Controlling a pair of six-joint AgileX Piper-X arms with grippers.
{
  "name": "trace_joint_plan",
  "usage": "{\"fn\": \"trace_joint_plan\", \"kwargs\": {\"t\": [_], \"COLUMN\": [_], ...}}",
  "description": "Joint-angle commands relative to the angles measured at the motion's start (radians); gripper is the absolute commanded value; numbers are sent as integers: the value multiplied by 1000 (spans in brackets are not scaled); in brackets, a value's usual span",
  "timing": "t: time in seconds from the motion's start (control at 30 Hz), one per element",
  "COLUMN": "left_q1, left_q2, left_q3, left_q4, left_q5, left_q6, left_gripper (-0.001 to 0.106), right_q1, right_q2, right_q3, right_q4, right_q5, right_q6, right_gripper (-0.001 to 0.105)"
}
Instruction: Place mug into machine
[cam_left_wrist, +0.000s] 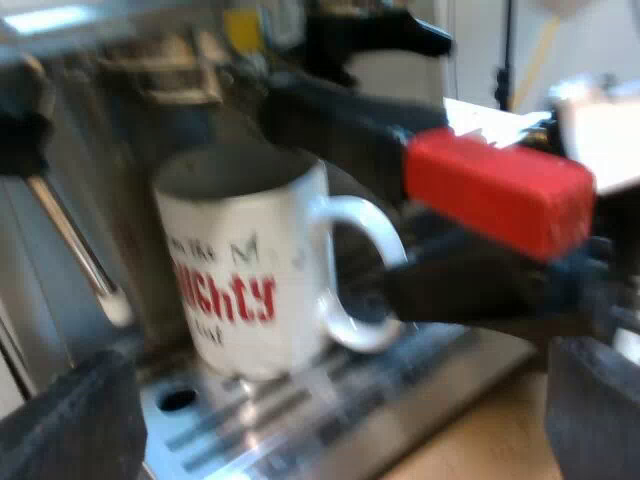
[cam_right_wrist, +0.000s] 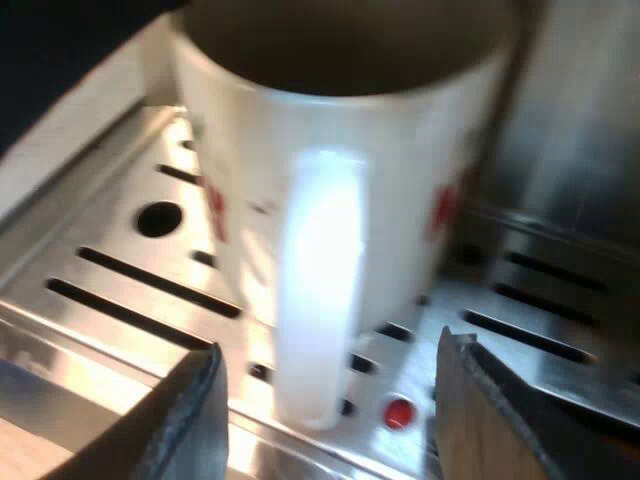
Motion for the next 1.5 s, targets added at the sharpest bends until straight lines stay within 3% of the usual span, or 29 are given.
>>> {"fn": "trace_joint_plan", "kwargs": {"t": [0.03, 0.1, 0.23, 0.33, 0.47, 0.63, 0.67, 0.7, 1.0, 1.13, 1.5], "left_q1": [-5, -5, -5, -5, -5, -5, -5, -5, -5, -5, -5], "left_q2": [2, 2, 2, 2, 2, -1, -1, -1, -34, -74, -87], "left_q3": [-14, -29, -76, -136, -248, -341, -386, -416, -598, -618, -618], "left_q4": [-77, -72, -50, 29, 181, 275, 336, 380, 632, 682, 729], "left_q5": [-6, -1, 1, 1, 1, 1, 16, 23, 31, 62, 69], "left_q6": [-10, -10, -10, -10, -10, -8, -8, -6, -3, -3, -3], "left_gripper": [82, 82, 82, 82, 82, 82, 82, 82, 82, 82, 82], "right_q1": [8, 26, 51, 70, 112, 162, 172, 217, 269, 269, 219], "right_q2": [-46, -153, -262, -341, -475, -554, -562, -579, -534, -478, -252], "right_q3": [25, 89, 97, 97, 97, 88, 84, 60, -20, -56, -214], "right_q4": [56, 87, 183, 239, 277, 277, 277, 277, 273, 262, 189], "right_q5": [41, 25, 25, 34, 34, 48, 63, 157, 246, 253, 279], "right_q6": [2, 2, -1, -1, -1, -3, -3, -3, 21, 21, 21], "right_gripper": [48, 48, 45, 36, 0, 0, 0, 0, 0, 0, 0]}}
